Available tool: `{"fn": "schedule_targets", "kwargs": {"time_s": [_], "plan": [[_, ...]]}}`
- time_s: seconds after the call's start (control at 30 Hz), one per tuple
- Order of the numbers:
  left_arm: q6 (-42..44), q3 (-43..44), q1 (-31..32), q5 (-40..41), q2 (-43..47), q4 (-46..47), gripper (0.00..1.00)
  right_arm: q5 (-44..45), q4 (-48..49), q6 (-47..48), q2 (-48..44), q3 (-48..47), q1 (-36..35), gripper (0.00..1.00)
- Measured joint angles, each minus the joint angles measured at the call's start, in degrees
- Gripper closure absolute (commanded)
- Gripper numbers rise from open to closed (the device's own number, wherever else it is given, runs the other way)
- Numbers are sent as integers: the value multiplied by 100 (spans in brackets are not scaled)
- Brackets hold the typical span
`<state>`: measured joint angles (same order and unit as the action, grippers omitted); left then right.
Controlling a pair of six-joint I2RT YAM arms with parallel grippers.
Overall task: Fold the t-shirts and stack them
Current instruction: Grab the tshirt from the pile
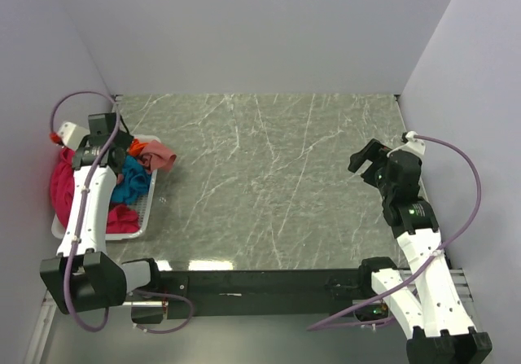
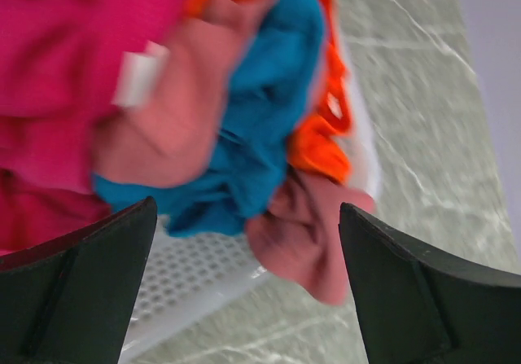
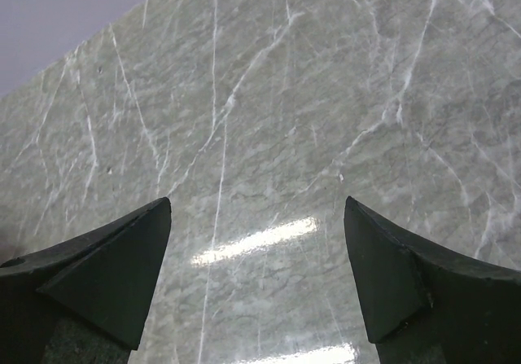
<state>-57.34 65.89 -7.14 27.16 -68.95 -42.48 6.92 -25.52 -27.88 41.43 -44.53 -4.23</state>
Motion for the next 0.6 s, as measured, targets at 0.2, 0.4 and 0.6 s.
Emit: {"fn": "schedule_targets", "kwargs": {"time_s": [0.2, 0.4, 0.6], "plan": [[-273, 0, -640, 496, 162, -428, 1, -92, 44, 22, 232, 0, 0, 7], [-555, 0, -1388, 846, 170, -796, 1, -173, 44, 55, 385, 0, 0, 8], [-658, -11, -1888, 892, 35, -839, 15, -205, 46, 76, 439, 0, 0, 8]]}}
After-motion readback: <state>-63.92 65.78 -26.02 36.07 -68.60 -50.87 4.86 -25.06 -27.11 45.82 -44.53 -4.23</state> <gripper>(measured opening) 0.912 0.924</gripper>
